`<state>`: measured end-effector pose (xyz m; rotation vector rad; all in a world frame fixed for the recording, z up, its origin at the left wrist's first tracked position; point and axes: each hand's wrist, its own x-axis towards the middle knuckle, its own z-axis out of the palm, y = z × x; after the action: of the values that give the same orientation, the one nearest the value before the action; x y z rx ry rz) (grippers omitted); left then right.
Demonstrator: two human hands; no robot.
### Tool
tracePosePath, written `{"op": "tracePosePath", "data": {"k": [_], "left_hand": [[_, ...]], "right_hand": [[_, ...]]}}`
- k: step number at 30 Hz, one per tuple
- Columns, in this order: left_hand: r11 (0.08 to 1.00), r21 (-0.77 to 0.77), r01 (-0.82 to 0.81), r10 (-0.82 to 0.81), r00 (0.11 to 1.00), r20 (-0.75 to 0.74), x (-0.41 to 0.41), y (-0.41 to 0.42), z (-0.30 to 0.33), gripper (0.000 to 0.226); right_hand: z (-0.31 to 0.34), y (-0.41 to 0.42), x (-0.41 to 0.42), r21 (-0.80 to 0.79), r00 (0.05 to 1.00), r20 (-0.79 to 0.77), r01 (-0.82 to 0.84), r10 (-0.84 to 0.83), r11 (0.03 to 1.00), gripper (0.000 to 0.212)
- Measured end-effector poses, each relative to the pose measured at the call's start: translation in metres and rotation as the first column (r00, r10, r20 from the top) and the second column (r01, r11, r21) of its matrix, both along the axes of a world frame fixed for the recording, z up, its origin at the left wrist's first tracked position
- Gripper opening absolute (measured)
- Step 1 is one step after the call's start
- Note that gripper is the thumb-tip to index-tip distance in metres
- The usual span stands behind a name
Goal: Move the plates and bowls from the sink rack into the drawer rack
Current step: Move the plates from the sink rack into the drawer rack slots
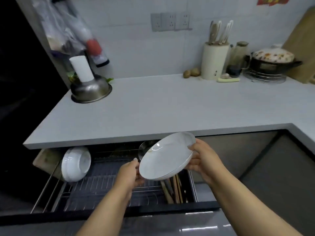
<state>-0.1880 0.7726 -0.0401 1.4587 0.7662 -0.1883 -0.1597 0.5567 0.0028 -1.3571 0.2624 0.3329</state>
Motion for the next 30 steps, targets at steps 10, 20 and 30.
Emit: {"op": "tracePosePath", "data": {"k": [10,20,30], "left_hand": [[0.921,0.388,-0.025,0.084,0.987,-0.136,-0.039,0.234,-0.062,0.037],[0.516,0.761,0.393,-0.196,0.919,-0.341,-0.049,0.317,-0.109,0.051],[0.304,0.740,0.600,-0.385,0.788,-0.481,-0.049,0.328,-0.118,0.074]], "right_hand": [[-0.078,0.224,0.033,-0.173,0.965,-0.131,-0.248,0.227,0.953,0.034],[-0.144,0.374,0.074,-0.413,0.920,-0.247,-0.385,0.305,0.825,0.056],[-0.177,0.440,0.117,-0.592,0.926,-0.268,-0.377,0.267,0.712,0.059]]}}
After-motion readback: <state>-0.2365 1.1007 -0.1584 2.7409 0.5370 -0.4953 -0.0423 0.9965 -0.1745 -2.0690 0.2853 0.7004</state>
